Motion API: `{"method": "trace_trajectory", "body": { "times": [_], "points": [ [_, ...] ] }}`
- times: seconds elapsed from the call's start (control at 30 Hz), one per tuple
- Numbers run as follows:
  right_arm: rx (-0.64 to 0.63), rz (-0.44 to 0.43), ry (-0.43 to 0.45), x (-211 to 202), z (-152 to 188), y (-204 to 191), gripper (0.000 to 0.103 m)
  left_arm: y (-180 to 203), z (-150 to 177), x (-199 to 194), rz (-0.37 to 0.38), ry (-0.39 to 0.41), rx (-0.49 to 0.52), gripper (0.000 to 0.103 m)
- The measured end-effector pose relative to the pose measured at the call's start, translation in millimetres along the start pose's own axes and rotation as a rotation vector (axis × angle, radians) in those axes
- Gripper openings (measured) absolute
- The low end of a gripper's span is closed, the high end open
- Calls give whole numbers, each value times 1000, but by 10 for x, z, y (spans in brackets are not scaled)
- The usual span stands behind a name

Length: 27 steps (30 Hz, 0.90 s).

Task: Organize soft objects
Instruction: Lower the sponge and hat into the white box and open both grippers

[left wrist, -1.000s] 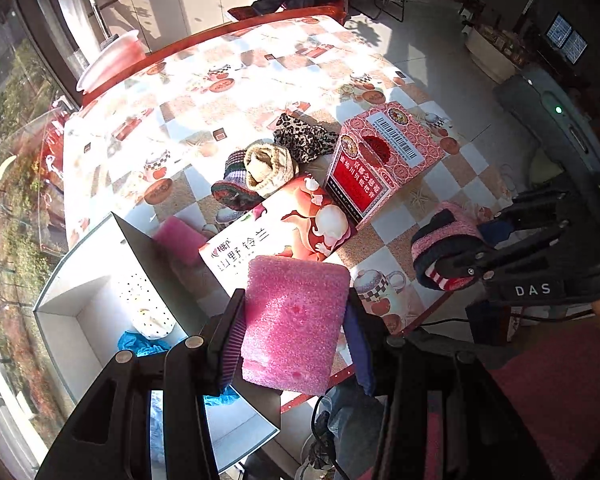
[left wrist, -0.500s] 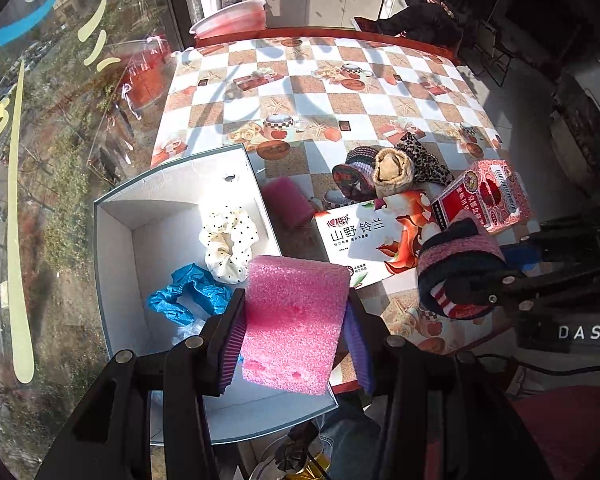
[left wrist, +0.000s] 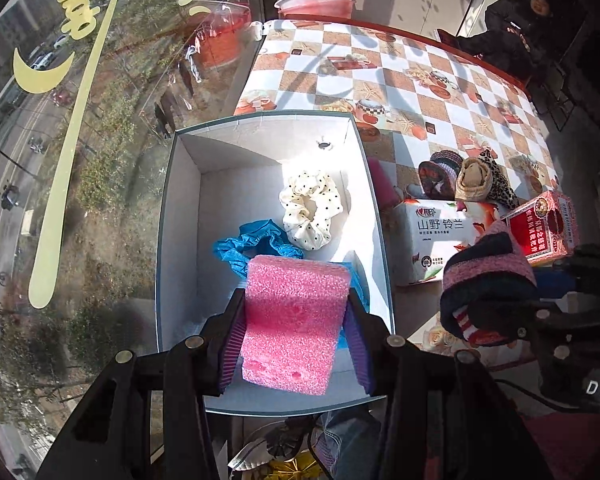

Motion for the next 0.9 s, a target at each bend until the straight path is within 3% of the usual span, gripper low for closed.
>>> {"method": "trace_trajectory", "body": {
  "times": [0.9],
  "points": [
    [-52,8,-26,96,-102,-164,33,-246,43,29,-10,-5,-74,50]
  ]
}}
Point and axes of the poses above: each gripper's, at about its wrist camera, not at the fingertips, and x roughly the way its jaws point, y to its right, z to its underside, the point moved 1 cm from there along x, roughly the way its jaws point, and after that the axes turned 7 degrees about -y, right-handed, at the moved point
